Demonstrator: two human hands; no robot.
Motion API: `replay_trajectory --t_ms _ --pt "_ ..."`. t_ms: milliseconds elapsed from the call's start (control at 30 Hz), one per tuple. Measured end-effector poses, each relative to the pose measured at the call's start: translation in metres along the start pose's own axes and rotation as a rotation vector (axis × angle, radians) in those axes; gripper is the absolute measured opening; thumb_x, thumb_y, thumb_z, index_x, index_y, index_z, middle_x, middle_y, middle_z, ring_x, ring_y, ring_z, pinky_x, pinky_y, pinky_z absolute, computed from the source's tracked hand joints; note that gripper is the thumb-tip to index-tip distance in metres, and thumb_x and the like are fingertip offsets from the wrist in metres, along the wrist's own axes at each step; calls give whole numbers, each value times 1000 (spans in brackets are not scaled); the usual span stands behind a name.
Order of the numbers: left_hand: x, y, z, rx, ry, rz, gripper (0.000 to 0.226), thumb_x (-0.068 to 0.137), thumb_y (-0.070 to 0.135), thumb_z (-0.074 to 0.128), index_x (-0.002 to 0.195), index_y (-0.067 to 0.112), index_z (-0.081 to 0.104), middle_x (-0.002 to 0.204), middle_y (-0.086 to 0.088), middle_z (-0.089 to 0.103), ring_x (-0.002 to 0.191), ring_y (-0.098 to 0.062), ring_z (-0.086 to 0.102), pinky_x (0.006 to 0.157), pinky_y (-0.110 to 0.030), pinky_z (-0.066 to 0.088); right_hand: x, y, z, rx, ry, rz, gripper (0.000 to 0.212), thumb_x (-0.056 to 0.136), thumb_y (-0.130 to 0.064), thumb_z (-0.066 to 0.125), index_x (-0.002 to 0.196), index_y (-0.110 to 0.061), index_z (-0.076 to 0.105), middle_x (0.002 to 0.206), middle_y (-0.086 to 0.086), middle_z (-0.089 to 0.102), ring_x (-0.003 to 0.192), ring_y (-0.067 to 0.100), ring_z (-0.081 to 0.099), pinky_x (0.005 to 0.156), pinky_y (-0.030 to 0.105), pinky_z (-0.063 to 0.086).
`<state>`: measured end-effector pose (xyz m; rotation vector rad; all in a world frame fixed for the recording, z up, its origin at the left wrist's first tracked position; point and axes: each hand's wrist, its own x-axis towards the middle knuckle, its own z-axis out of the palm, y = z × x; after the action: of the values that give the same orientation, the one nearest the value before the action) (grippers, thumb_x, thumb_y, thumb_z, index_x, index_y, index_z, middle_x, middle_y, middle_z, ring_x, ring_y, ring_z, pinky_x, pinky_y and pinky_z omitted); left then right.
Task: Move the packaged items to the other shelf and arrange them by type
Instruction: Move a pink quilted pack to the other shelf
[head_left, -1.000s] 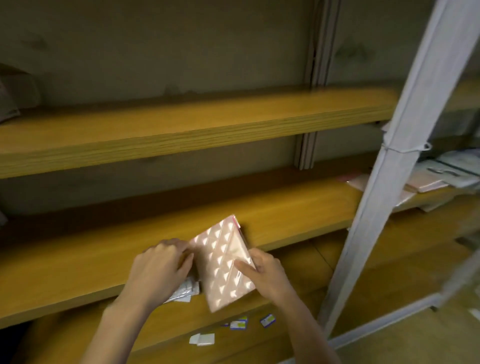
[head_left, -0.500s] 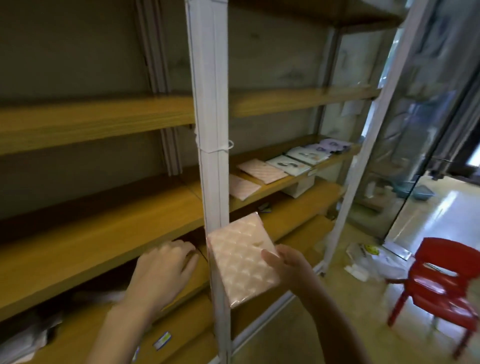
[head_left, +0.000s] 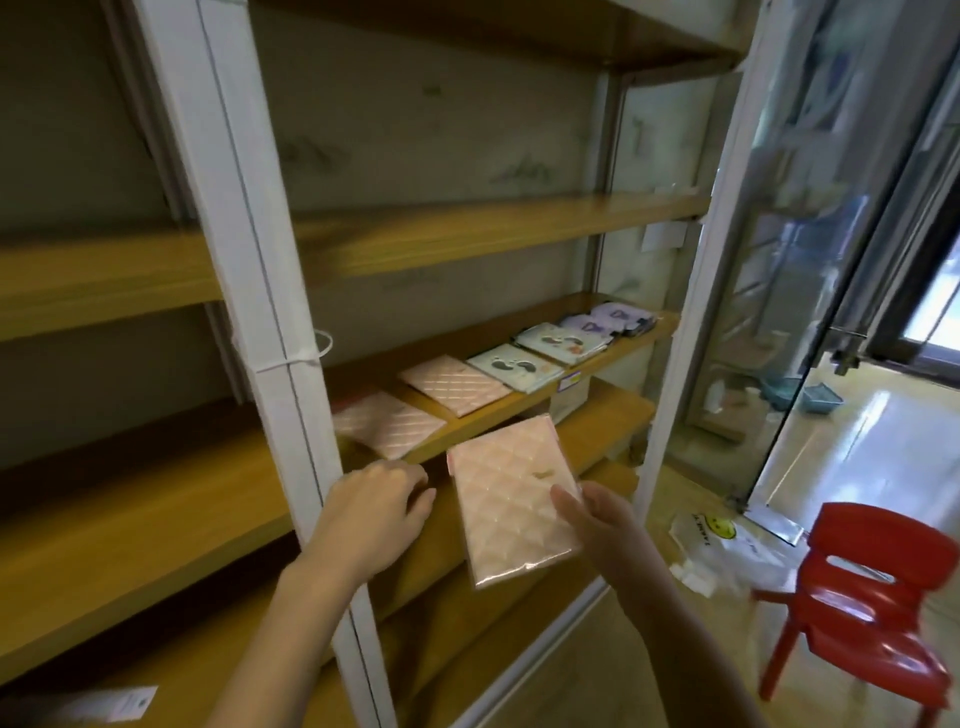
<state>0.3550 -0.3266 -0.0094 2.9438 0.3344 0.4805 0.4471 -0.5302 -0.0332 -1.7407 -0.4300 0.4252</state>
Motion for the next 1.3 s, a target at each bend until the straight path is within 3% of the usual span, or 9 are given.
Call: replay_trajectory --t_ms 200,300,433,533,667,867,967,1133,1300 --pt "66 -4 13 32 41 -94 30 94 44 39 111 27 57 109 6 62 93 -9 58 73 -19 42 87 -20 -26 -126 -6 18 34 94 -36 48 85 -6 57 78 13 55 71 27 51 65 38 40" --pt "86 -9 19 54 53 -145 32 95 46 36 110 28 58 107 9 62 85 -4 54 58 -10 31 129 -24 -18 -169 -24 -12 33 96 -35 44 93 -6 59 88 17 61 75 29 56 66 35 44" --pt "102 -13 29 99 38 -232 32 95 49 36 109 31 59 102 10 64 83 -6 58 57 -17 33 171 -16 0 -153 -89 0 26 99 -31 41 104 -12 58 97 7 63 85 20 60 73 30 49" --pt "105 -14 29 135 57 -293 31 95 49 35 107 32 58 92 11 63 83 -11 60 60 -24 42 198 -18 13 -130 -187 -1 22 99 -30 40 106 -16 55 97 -1 60 84 10 57 75 26 48" --pt "111 -17 35 137 112 -401 30 94 44 36 113 32 55 109 9 63 93 -16 61 72 -35 51 231 -26 33 -131 -378 -7 25 99 -32 39 106 -16 56 108 10 61 97 20 60 81 32 51" --pt "119 -7 49 158 218 -578 28 92 40 44 111 26 60 110 6 64 95 -18 62 71 -33 51 273 -24 54 -193 -620 -17 26 100 -33 36 111 -15 51 105 5 57 82 6 50 70 19 40" --pt "126 -1 50 190 260 -644 25 91 36 48 107 24 62 103 4 66 90 -20 63 65 -33 49 287 -29 66 -219 -708 -10 29 100 -33 35 119 -15 48 105 4 55 86 11 51 73 25 42" --pt "126 10 58 282 255 -715 17 88 35 55 91 21 66 85 3 68 71 -21 65 50 -29 44 295 -31 85 -308 -803 -49 39 100 -31 36 134 -12 39 130 7 51 114 21 51 95 34 40" --pt "121 15 61 285 277 -800 22 91 38 50 98 23 64 92 6 65 80 -16 63 59 -25 41 300 -34 89 -387 -838 -112 42 99 -26 38 138 -12 33 136 9 47 121 26 49 97 38 44"
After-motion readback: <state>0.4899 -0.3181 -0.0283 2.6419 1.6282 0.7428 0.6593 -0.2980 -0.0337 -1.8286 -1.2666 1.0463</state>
